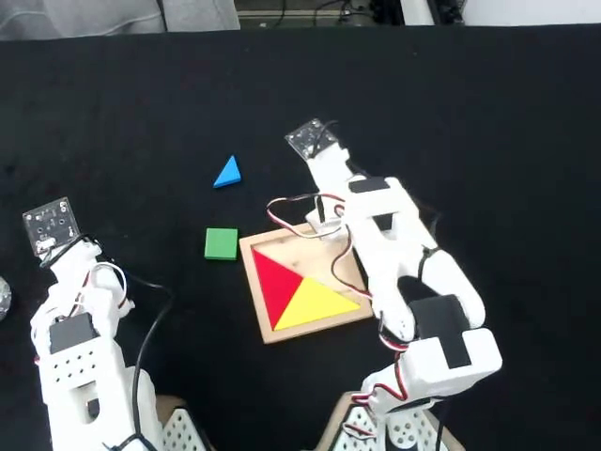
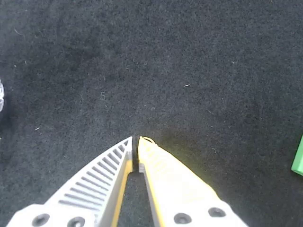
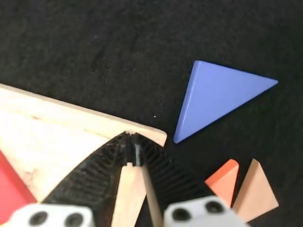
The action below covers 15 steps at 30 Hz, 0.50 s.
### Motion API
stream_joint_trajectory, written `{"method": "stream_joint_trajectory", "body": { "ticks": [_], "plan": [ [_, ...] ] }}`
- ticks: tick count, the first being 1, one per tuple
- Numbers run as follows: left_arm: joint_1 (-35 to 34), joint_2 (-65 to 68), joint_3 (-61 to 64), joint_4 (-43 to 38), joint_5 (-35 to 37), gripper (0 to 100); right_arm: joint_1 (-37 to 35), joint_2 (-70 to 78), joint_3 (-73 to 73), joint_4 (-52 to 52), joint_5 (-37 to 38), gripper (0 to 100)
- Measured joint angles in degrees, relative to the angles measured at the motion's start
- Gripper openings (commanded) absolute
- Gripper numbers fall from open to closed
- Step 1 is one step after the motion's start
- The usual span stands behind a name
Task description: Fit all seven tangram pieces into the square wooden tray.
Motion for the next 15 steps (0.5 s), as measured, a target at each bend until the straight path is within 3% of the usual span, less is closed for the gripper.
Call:
{"method": "stream_joint_trajectory", "body": {
  "ticks": [6, 15],
  "plan": [
    [0.0, 0.09, 0.7, -1.93, 0.0, 3, 0.62, -4.75, 0.09, 4.22, -0.09, 1.1],
    [0.0, 0.09, 0.7, -2.2, 0.0, 3, 11.08, -39.12, 12.31, 11.96, -0.09, 1.4]
  ]
}}
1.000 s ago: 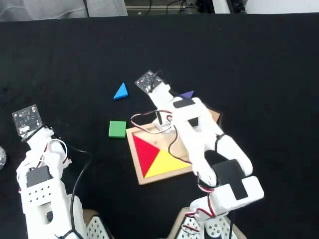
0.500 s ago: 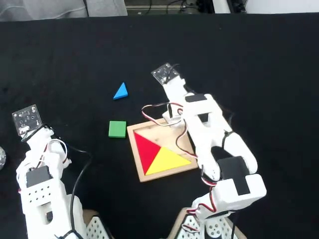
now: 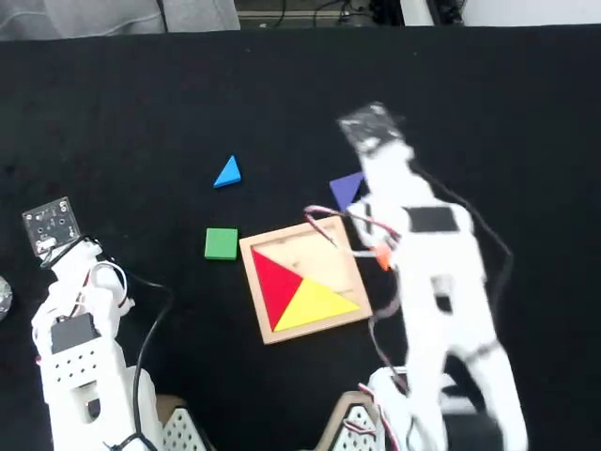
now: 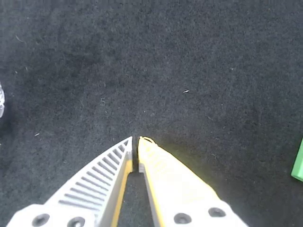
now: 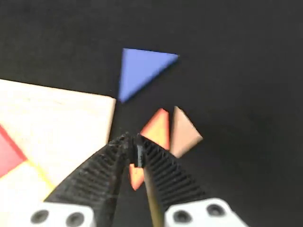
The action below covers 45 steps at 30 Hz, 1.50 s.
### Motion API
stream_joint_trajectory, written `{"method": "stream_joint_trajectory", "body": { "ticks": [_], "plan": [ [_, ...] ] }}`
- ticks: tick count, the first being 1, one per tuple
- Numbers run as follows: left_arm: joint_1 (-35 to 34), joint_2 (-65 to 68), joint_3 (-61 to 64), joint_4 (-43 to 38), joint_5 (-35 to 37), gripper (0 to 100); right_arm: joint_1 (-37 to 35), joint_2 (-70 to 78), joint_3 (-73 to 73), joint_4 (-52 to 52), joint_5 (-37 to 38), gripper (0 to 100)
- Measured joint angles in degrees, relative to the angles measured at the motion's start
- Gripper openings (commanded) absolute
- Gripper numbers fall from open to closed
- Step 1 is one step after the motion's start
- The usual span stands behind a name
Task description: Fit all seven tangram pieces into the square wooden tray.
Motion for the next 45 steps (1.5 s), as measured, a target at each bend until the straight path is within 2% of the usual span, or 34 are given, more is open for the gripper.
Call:
{"method": "stream_joint_trajectory", "body": {
  "ticks": [4, 8, 11, 14, 17, 25, 32, 45],
  "plan": [
    [0.0, 0.0, 0.0, 0.0, 0.0, 3, 4.31, -3.96, 0.26, 8.09, 0.0, 1.5],
    [0.0, 0.0, 0.18, 0.0, 0.0, 3, 7.38, -3.6, 0.35, 11.43, 2.29, 2.4],
    [0.0, -0.09, 0.7, 0.0, 0.0, 3, 8.7, -0.7, 0.35, 11.96, 2.11, 12.3],
    [0.0, -0.09, 0.97, 0.0, 0.0, 3, 8.97, 4.75, -0.18, 11.96, -2.11, 19.0],
    [0.0, -0.09, 1.05, 0.0, 0.0, 3, 8.62, 10.29, -2.55, 11.96, -8.18, 19.4],
    [0.0, -0.09, 1.05, 0.0, -1.41, 3, -0.79, 21.45, -10.02, 11.96, -24.0, 19.4],
    [0.0, -0.09, 1.05, 0.0, -1.93, 3, -1.32, 32.88, -17.67, 11.87, -38.68, 19.5],
    [2.2, -0.09, 2.2, 0.0, -2.29, 3, 2.11, 45.45, -23.65, 9.49, -40.7, 19.5]
  ]
}}
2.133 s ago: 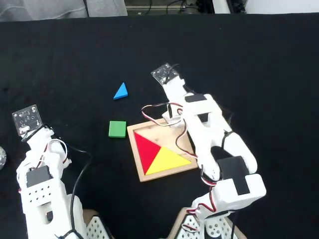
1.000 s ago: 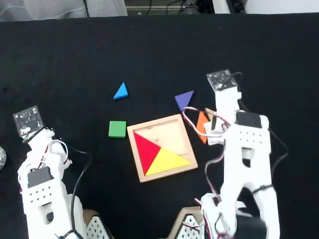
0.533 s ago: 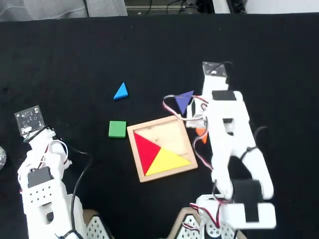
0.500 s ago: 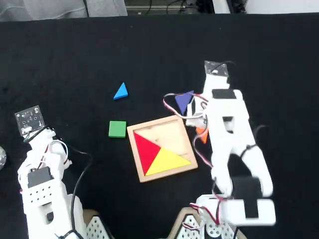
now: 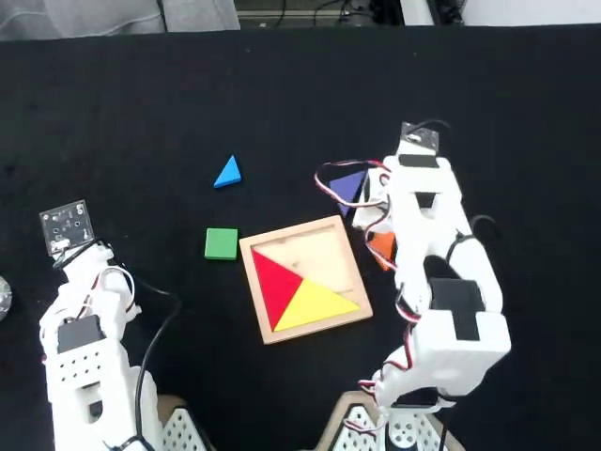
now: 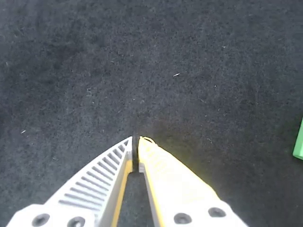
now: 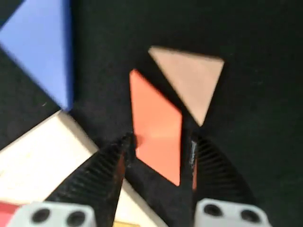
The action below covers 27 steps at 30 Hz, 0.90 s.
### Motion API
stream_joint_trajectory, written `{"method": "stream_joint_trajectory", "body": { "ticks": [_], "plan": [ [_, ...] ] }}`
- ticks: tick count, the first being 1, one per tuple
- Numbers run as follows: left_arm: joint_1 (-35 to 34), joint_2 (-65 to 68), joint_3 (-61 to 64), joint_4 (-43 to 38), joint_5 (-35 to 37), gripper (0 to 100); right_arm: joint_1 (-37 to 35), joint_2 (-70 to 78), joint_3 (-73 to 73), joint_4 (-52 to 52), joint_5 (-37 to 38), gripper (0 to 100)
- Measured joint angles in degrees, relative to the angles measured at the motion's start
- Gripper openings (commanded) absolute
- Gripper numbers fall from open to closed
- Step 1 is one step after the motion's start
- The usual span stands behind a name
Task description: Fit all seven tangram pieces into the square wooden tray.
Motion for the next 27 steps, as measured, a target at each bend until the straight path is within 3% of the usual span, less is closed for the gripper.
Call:
{"method": "stream_joint_trajectory", "body": {
  "ticks": [9, 15, 21, 27],
  "plan": [
    [0.35, 0.0, 0.0, 0.0, 0.0, 3, -0.18, 2.81, -1.14, -0.53, 2.99, 18.2],
    [0.35, 0.0, 0.0, 0.0, 0.0, 3, 0.0, 2.9, -1.32, -2.11, 3.43, 4.1],
    [0.35, 0.0, 0.0, 0.0, 0.0, 3, 0.0, 2.9, -1.32, -2.55, 3.6, 2.3],
    [0.35, 0.0, 0.0, 0.0, 0.0, 3, -0.26, -0.35, -1.32, 2.2, 12.13, 2.2]
  ]
}}
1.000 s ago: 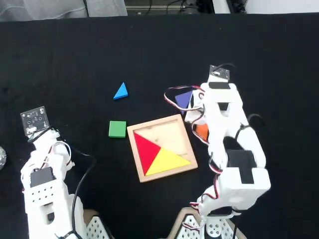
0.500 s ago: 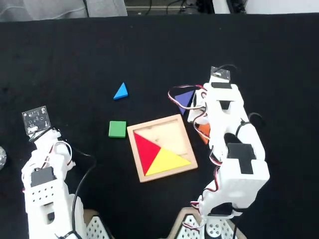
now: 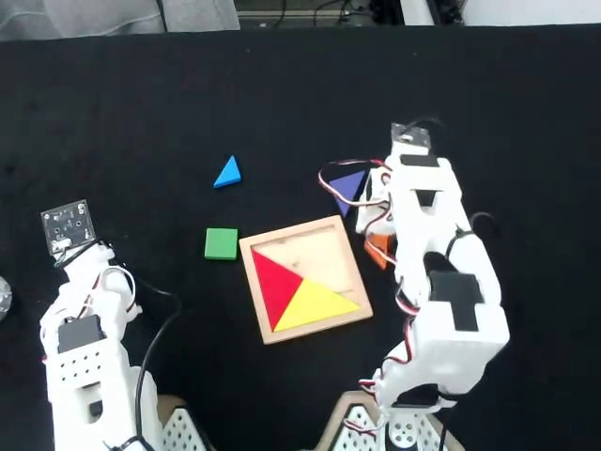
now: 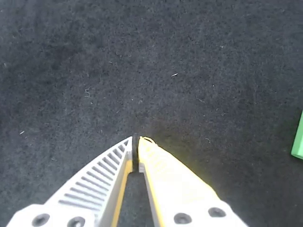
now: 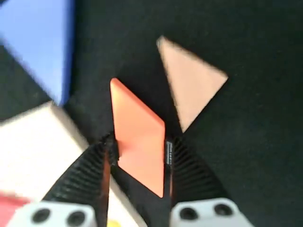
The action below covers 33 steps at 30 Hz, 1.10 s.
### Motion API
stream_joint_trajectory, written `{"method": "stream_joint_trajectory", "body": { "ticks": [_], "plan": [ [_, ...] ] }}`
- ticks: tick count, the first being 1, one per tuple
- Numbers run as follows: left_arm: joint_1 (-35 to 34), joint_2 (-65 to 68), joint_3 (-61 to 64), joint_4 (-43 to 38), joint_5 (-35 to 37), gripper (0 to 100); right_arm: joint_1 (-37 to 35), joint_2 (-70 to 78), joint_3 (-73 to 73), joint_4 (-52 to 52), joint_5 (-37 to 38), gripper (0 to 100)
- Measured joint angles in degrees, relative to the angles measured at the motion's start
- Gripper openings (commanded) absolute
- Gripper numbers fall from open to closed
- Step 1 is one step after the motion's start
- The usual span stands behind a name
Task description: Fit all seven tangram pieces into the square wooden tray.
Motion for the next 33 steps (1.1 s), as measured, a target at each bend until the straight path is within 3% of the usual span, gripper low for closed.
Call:
{"method": "stream_joint_trajectory", "body": {
  "ticks": [7, 10, 17, 28, 33],
  "plan": [
    [0.0, 0.0, 0.0, 0.0, 0.0, 3, -3.43, -17.85, 3.25, 4.31, 14.86, 2.5],
    [0.0, 0.0, 0.0, 0.0, 0.0, 3, -7.12, -26.11, 10.64, 1.85, 17.32, 2.5],
    [0.0, 0.0, 0.0, 0.0, 0.0, 3, -12.66, -32.88, 26.02, -5.1, 18.37, 2.6],
    [0.0, 0.0, 0.0, 0.0, 0.0, 3, -13.19, -29.98, 27.16, -6.07, 18.37, 2.6],
    [0.0, 0.0, 0.0, 0.0, 0.0, 3, -15.38, -28.4, 27.43, -6.15, 13.36, 2.6]
  ]
}}
